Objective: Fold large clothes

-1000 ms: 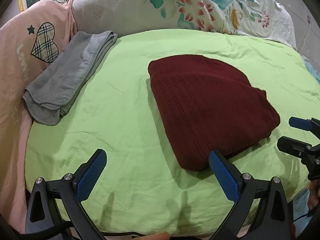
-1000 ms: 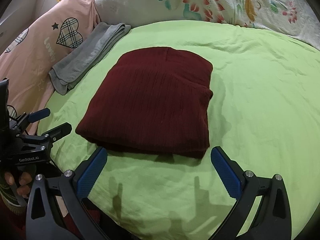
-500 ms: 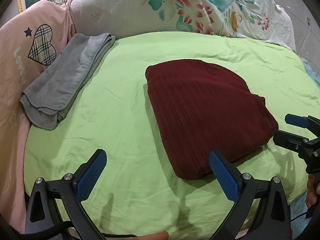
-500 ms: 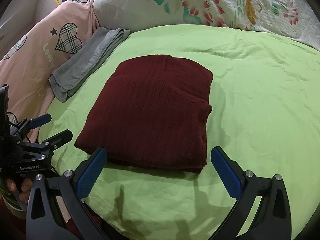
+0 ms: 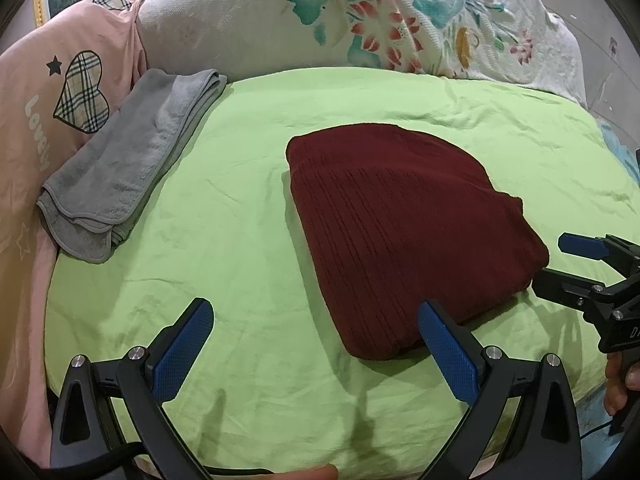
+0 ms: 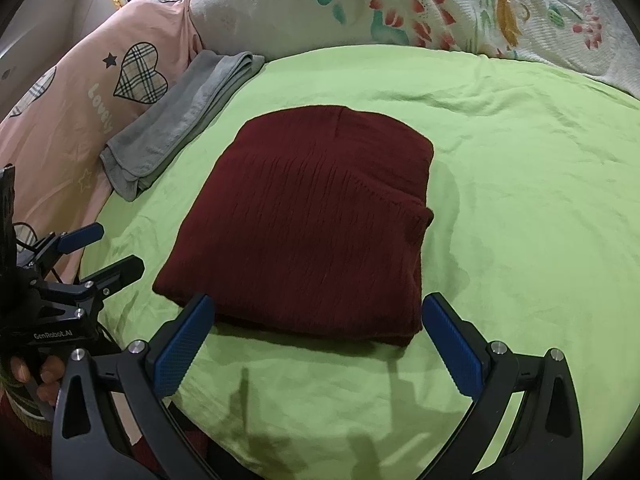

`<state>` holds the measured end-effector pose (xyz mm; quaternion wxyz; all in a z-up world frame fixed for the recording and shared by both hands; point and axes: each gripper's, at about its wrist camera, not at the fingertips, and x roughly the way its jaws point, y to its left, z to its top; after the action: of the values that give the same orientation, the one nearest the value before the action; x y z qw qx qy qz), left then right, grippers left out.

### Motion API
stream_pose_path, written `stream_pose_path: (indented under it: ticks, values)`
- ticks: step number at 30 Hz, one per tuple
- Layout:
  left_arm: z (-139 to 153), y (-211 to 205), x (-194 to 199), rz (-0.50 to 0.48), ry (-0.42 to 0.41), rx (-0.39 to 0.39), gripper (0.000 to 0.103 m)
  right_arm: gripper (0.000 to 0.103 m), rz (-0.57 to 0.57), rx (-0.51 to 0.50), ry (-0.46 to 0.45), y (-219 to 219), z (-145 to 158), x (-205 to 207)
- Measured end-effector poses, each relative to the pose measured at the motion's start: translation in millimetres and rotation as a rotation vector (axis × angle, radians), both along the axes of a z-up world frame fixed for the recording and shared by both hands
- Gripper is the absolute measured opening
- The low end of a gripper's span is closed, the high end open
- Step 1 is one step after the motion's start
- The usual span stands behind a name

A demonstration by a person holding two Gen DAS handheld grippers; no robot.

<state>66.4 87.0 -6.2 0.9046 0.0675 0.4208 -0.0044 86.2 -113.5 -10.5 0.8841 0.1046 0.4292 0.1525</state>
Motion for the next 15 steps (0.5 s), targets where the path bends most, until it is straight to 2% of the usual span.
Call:
stream_pose_path:
  ticks: [15]
  values:
    - [-3.4, -5.3, -5.0, -0.024, 0.014, 0.002, 0.102, 0.103, 0.006, -0.011, 0.019, 4.1, -3.2, -4.7]
